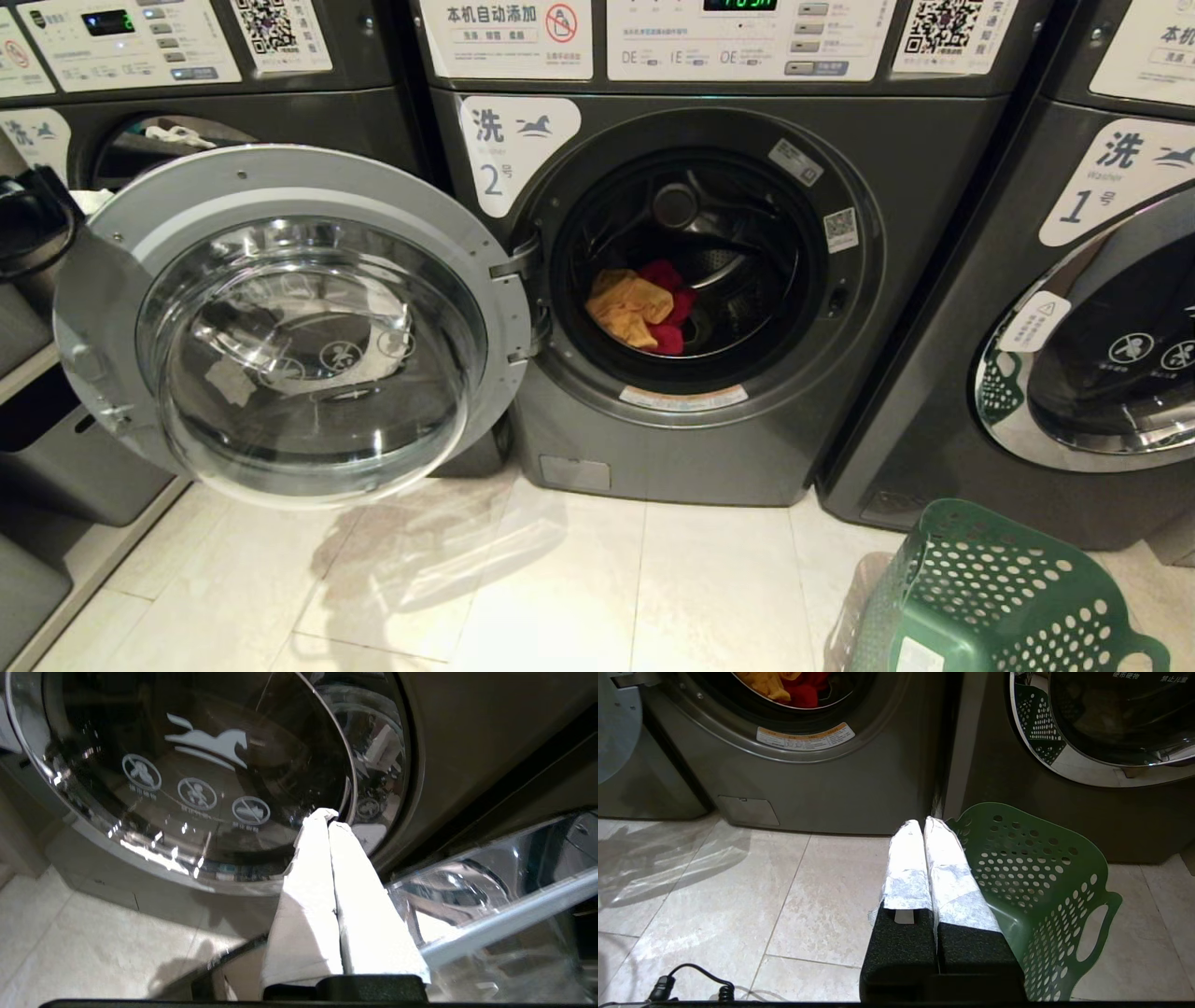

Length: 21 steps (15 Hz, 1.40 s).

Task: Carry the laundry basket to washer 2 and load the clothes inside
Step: Close the washing machine door with the left hand

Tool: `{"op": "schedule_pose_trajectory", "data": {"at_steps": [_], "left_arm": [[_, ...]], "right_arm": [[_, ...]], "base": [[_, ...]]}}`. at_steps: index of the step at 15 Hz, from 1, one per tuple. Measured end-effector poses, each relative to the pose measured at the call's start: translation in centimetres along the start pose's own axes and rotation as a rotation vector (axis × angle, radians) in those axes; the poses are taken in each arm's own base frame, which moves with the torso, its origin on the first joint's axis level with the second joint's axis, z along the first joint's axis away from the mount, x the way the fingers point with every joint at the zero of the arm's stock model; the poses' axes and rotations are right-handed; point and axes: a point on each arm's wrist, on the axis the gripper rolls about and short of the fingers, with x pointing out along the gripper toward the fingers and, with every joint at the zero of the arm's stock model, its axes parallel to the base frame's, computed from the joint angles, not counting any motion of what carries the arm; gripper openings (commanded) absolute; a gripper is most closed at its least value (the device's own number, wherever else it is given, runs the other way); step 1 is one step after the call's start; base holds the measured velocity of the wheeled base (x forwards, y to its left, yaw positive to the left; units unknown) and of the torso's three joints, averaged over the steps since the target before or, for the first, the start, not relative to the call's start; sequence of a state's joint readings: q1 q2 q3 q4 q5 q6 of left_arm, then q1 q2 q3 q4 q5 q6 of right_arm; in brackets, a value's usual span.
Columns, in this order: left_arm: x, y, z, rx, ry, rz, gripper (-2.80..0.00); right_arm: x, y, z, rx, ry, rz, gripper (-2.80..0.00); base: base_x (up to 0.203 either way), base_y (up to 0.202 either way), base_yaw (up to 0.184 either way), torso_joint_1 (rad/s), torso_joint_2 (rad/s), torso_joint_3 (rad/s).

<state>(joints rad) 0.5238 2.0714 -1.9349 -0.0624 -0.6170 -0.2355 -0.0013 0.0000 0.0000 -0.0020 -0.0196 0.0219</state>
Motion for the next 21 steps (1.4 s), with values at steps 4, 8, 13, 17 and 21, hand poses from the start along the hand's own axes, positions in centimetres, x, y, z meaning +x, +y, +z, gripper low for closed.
{"op": "schedule_pose_trajectory", "data": {"at_steps": [4,8,13,17,21], "left_arm": [[-2.2,-2.1,0.3,-0.087,0.127,-0.014,-2.80],[-4.6,-4.6,0.5,-0.170,0.247,-0.004,-2.80],[-8.0,-8.5,0.3,-0.262,0.406,0.000,-2.80],[-11.6,-12.4,0.1,-0.326,0.535,-0.025,-2.80],[-13.7,-16.1,-1.4,-0.343,0.653,-0.092,-2.80]], "right_arm": [[0.0,0.0,0.0,0.006,-0.001,0.000,-2.80],[0.0,0.0,0.0,0.017,-0.001,-0.004,-2.80],[0.0,0.0,0.1,0.031,-0.003,-0.005,-2.80],[0.0,0.0,0.1,0.033,-0.003,-0.005,-2.80],[0.0,0.0,0.0,0.034,-0.003,-0.005,-2.80]], "base": [[0.000,0.000,0.000,0.000,0.00,0.000],[0.000,0.000,0.000,0.000,0.00,0.000],[0.000,0.000,0.000,0.000,0.00,0.000],[0.000,0.000,0.000,0.000,0.00,0.000],[0.000,0.000,0.000,0.000,0.00,0.000]]}}
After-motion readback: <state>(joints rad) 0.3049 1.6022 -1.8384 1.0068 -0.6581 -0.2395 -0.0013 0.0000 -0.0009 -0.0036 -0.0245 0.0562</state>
